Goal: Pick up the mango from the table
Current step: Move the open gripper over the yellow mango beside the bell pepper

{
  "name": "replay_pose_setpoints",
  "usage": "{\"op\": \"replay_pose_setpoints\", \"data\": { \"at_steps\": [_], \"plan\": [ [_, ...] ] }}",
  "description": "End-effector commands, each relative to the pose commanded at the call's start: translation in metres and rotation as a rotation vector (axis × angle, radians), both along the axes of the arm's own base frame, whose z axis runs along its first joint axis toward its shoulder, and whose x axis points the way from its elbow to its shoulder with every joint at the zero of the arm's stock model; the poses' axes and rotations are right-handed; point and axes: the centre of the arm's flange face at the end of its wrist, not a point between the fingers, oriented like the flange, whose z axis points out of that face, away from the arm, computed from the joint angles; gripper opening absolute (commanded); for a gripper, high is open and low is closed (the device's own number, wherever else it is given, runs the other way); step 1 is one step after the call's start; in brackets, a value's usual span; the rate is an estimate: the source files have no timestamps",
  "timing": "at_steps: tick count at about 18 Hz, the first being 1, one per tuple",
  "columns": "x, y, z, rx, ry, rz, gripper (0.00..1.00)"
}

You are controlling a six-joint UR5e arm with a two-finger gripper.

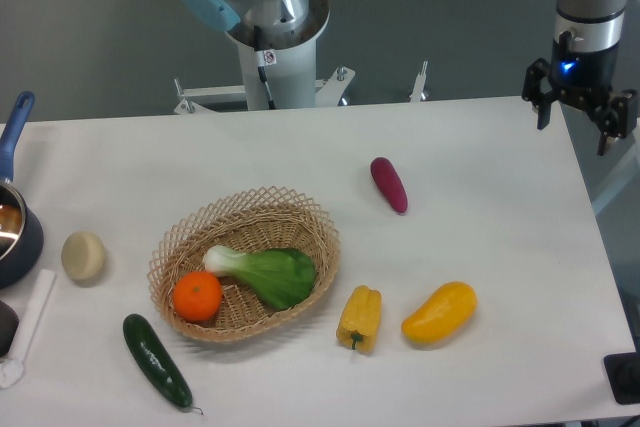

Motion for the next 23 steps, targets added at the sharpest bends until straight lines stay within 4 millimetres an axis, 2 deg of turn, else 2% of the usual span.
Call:
{"op": "replay_pose_setpoints", "data": {
  "at_steps": [6, 8, 12, 17, 23],
  "plan": [
    [0.006, 0.024, -0.001, 0.007, 0.001, -0.026, 1.0],
    [0.005, 0.033, -0.01, 0.021, -0.007, -0.002, 1.0],
    [0.006, 0.072, -0.026, 0.068, -0.009, 0.062, 1.0],
    [0.006, 0.106, -0.035, 0.118, -0.053, 0.185, 1.0],
    [0.008, 0.159, -0.071, 0.144, -0.103, 0.211, 1.0]
  ]
}}
